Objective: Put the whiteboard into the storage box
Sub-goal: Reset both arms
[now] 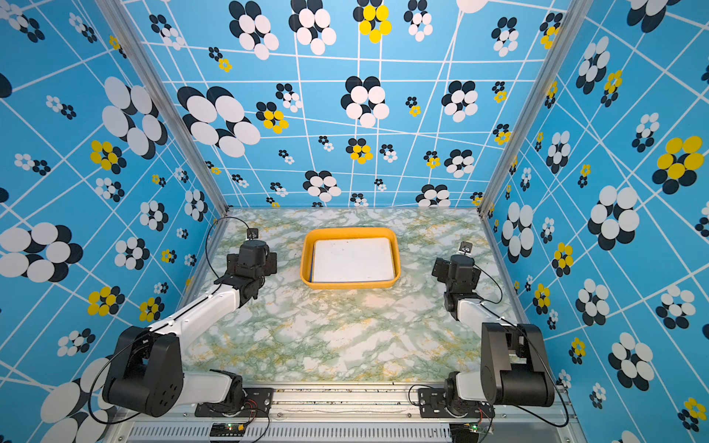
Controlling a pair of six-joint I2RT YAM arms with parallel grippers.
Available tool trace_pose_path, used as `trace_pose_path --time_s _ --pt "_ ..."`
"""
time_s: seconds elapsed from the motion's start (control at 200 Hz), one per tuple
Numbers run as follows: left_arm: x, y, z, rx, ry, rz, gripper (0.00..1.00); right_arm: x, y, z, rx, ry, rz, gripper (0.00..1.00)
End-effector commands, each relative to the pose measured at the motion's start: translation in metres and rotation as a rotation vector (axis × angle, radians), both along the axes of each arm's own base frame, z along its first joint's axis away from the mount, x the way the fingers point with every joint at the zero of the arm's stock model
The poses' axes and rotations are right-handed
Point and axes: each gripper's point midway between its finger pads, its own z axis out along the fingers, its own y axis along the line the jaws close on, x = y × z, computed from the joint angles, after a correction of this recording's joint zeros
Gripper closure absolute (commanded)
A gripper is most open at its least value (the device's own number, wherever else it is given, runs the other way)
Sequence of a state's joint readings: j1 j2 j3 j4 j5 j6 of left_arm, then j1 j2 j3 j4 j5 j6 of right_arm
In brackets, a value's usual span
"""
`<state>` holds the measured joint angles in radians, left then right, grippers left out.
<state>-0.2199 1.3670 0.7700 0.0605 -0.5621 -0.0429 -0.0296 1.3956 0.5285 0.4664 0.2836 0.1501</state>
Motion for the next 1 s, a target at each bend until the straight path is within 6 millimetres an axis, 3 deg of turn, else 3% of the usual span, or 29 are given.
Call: trace_pose_path --time_s 0.0,0.395,0.615,0.865,0.995 --pt "0.005 0.002 0.001 0.004 -0.064 -0.004 0.01 -0.001 -0.007 0.015 -0.007 -0.107 -0.038 0.01" --pt "-0.004 -0.004 -0.004 -0.016 -0.266 -0.083 0.0 -0.036 -0.015 0.015 -0.01 -0.292 -0.095 0.01" --pt "-0.009 -0.013 -0.011 -0.006 -0.314 -0.159 0.0 -0.031 0.005 0.008 -0.012 -0.328 0.035 0.01" --pt "-0.014 -0.023 -0.024 -0.02 -0.318 -0.224 0.01 -0.03 0.009 -0.004 -0.013 -0.346 0.061 0.01" --pt "-0.013 -0.016 -0.03 -0.012 -0.34 -0.185 0.01 -0.025 0.008 -0.008 -0.011 -0.307 0.053 0.01"
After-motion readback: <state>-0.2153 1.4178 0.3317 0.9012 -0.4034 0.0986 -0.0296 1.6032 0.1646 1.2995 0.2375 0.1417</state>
